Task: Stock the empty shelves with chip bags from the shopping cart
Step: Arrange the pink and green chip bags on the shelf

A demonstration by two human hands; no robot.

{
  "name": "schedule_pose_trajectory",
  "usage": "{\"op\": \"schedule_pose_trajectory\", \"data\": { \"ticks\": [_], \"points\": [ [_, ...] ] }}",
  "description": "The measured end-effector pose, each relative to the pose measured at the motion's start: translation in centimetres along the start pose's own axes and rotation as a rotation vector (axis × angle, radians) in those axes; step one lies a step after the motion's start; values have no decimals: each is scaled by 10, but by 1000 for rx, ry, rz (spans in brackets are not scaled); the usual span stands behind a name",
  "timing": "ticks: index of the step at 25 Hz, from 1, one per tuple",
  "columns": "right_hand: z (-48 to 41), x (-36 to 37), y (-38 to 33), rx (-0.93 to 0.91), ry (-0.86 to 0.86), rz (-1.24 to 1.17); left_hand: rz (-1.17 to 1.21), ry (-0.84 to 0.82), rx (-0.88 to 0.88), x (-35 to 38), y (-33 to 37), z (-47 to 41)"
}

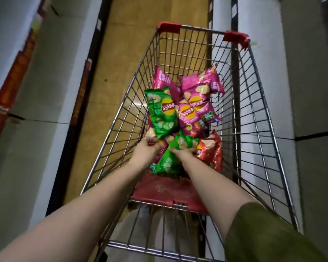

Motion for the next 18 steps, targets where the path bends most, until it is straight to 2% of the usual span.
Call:
{"op": "schedule_pose_trajectory", "data": {
  "ticks": [2, 5, 11, 13, 15, 18],
  "points": [
    [-1, -3, 1, 14, 113, 42, -36, -8, -2, -3, -8, -6],
    [11, -16, -8, -74, 190, 22, -176, -45, 25, -5, -14, -7],
    [80, -31, -69, -355, 89, 223, -346, -134, 196, 12, 2, 2],
    [110, -26, -83, -466, 93, 419, -313, -92, 239, 12, 10, 7],
    [131, -19, -90, -537, 93, 560, -135, -45, 270, 8, 16, 8],
    [137, -21, -103, -552, 12, 574, 8, -24, 198, -2, 16, 2]
  ]
}}
Point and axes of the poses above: each hand's wrist, its own z-axis away from the middle knuckle, its own x-axis out of the palm, y = z × x, the point moved 5 cm from there along -z, towards the middle knuckle, and after that the axes turned 4 degrees about -y, right-handed, at the moved point
